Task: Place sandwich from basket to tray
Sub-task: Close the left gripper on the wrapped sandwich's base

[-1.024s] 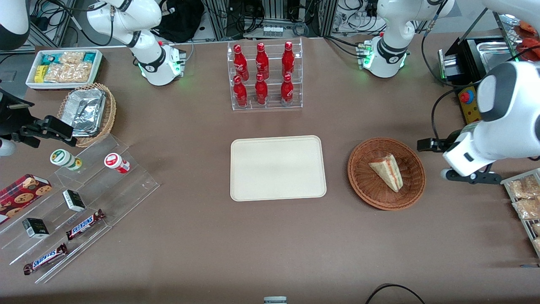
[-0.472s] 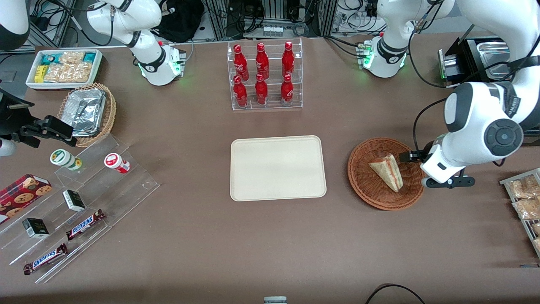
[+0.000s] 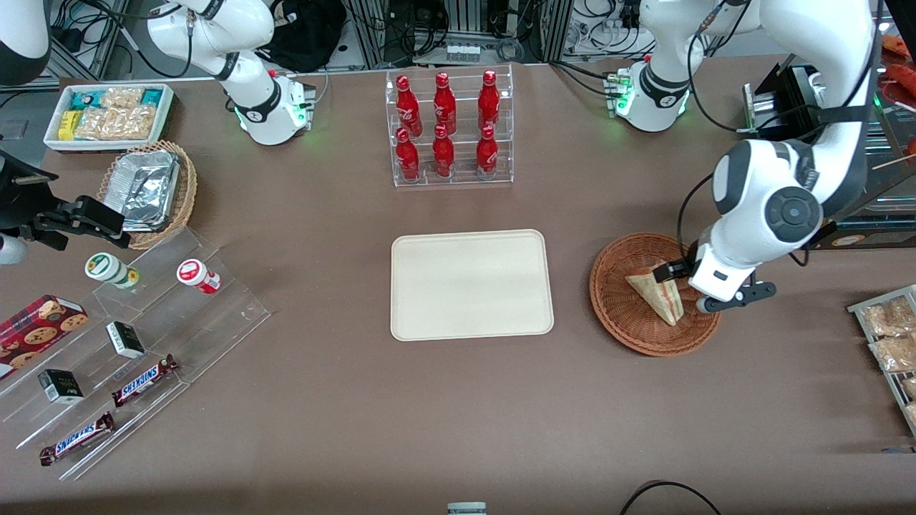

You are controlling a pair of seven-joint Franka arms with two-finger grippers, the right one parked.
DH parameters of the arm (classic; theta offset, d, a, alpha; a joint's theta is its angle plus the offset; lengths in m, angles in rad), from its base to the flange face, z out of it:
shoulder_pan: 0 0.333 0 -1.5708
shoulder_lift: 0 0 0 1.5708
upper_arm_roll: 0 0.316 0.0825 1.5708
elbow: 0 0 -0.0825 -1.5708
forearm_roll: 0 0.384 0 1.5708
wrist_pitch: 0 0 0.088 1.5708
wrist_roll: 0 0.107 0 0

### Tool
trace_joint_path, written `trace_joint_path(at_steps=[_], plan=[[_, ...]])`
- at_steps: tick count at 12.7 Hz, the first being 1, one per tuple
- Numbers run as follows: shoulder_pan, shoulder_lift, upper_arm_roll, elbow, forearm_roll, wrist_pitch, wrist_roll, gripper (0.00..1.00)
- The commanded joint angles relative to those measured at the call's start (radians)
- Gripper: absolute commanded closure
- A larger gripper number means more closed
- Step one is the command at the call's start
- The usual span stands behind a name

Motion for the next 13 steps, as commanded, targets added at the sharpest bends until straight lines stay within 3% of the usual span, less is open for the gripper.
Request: trace_joint_path(at_steps=[1,5,13], plan=[[-0.012,-0.042,0.003,-0.076,0.013,0.069,-0.142,0.0],[-0.01,-0.035,0.005,-0.153,0.012,0.191,-0.232,0.0],[-0.01,0.037,0.005,-0.156,0.001,0.263,-0.374,0.0]])
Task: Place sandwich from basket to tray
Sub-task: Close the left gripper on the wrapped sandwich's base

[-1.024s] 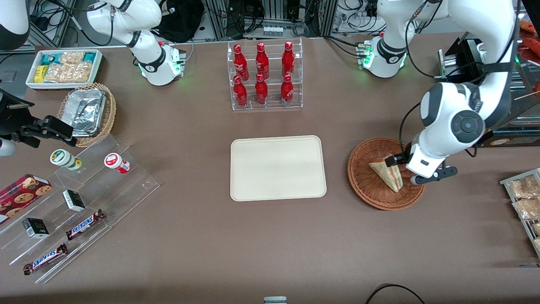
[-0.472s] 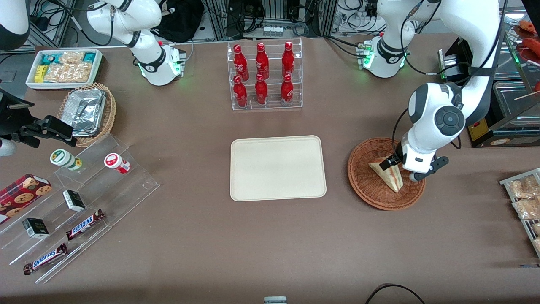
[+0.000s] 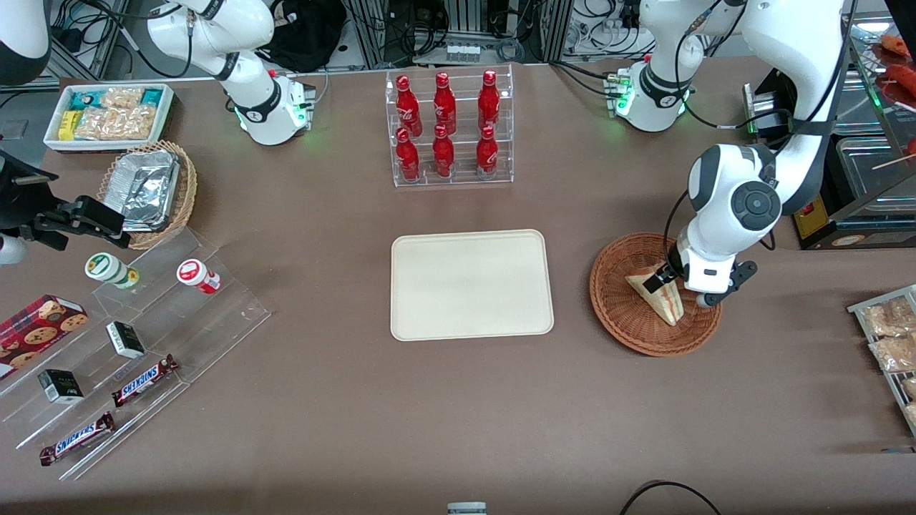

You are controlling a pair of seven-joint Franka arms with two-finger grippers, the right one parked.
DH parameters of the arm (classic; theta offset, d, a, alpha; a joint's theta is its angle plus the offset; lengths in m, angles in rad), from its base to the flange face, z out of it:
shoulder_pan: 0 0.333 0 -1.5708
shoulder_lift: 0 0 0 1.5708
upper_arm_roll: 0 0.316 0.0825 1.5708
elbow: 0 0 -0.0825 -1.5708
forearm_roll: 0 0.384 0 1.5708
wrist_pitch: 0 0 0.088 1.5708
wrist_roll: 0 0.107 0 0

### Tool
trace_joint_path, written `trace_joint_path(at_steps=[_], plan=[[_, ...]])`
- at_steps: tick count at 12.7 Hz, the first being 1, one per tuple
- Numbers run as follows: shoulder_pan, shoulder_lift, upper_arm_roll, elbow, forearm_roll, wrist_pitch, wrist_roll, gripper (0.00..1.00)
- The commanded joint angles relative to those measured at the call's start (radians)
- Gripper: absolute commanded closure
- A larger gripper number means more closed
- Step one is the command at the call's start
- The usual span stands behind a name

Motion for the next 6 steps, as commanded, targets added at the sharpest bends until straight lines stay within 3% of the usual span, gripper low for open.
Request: trace_joint_path(at_steps=[1,2,3,5,6], plan=[[-0.006,0.023,0.003,-0.009,0.002,0.045,-0.075,0.0],[-0.008,0.034,0.003,-0.009,0.002,0.054,-0.092,0.0],[-0.008,0.04,0.003,-0.007,0.002,0.056,-0.104,0.08],[-0.008,0.043,0.004,-0.007,0.002,0.056,-0.112,0.58],[-0.008,0.043,0.004,-0.006,0.002,0.053,-0.13,0.78]])
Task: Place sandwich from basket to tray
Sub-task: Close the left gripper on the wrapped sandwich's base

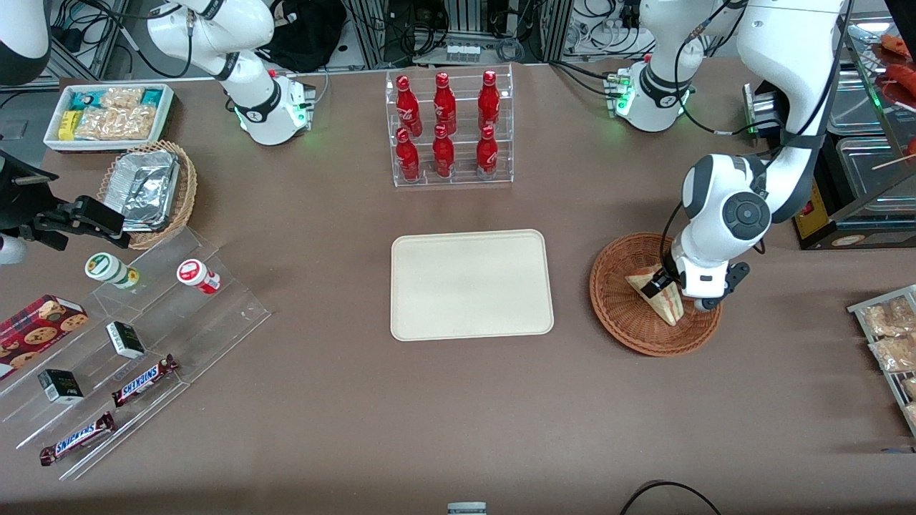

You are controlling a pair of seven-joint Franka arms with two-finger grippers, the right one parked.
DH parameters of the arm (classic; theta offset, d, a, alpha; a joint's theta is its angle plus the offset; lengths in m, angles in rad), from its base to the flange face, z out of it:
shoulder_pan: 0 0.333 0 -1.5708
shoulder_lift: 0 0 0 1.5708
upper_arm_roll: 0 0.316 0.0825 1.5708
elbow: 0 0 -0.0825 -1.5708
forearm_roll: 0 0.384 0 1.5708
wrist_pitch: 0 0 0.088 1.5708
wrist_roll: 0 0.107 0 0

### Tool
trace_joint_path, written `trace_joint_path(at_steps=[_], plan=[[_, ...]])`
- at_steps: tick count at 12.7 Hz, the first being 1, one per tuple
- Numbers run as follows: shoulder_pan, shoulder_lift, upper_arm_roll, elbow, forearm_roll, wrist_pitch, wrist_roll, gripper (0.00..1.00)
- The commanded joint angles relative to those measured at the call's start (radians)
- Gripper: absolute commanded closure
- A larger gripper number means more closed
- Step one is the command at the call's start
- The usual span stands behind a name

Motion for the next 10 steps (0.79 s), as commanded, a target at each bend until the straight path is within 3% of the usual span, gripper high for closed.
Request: trace_joint_path(at_steps=[1,4,7,10], plan=[[-0.008,-0.002,0.003,-0.002,0.004,0.015,-0.05,0.87],[-0.008,-0.009,0.003,0.027,0.004,-0.016,-0.042,0.9],[-0.009,-0.009,-0.003,0.14,0.008,-0.208,0.011,0.9],[-0.009,-0.002,-0.046,0.251,0.01,-0.363,0.177,0.93]])
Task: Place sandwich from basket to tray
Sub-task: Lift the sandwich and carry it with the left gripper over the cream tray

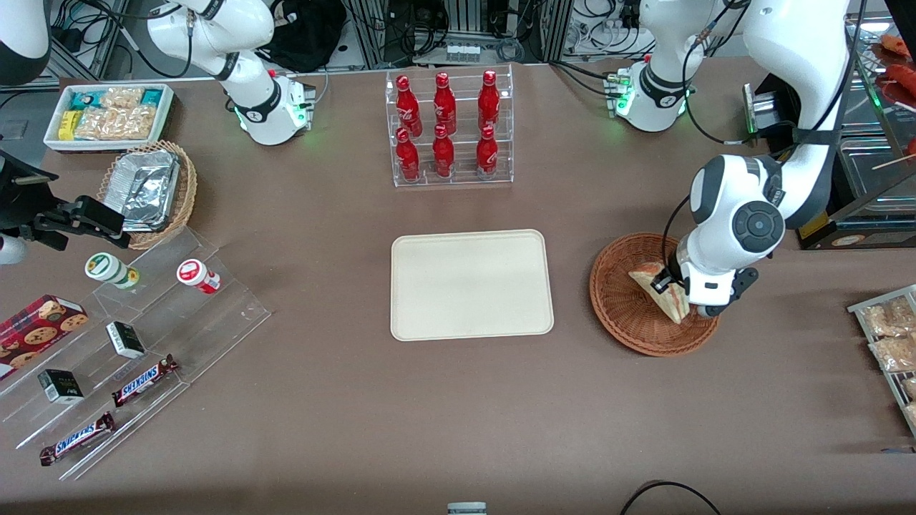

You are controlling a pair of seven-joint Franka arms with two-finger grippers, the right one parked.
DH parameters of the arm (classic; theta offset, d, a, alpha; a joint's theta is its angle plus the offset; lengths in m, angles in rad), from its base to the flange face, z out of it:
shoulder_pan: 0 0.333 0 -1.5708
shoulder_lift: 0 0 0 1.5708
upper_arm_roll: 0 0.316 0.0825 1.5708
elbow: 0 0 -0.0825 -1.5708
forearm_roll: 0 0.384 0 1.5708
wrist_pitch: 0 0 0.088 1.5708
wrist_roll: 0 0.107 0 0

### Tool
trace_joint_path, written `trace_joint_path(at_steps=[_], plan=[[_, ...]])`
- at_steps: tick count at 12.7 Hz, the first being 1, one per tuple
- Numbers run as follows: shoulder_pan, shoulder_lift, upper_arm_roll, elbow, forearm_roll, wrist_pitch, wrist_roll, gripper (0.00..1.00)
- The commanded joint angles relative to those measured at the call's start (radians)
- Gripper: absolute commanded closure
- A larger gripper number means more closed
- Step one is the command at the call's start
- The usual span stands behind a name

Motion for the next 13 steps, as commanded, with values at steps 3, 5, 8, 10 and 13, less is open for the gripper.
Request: trace_joint_path(at_steps=[3,5,8,10,13], plan=[[-0.023,0.039,-0.067,0.154,0.001,-0.198,0.176,0.96],[-0.026,0.117,-0.124,0.273,0.001,-0.276,0.184,0.95],[-0.034,0.203,-0.202,0.387,0.002,-0.311,0.161,0.95],[-0.084,0.222,-0.208,0.403,0.007,-0.302,0.08,0.96],[-0.158,0.274,-0.208,0.476,0.008,-0.293,0.032,0.98]])
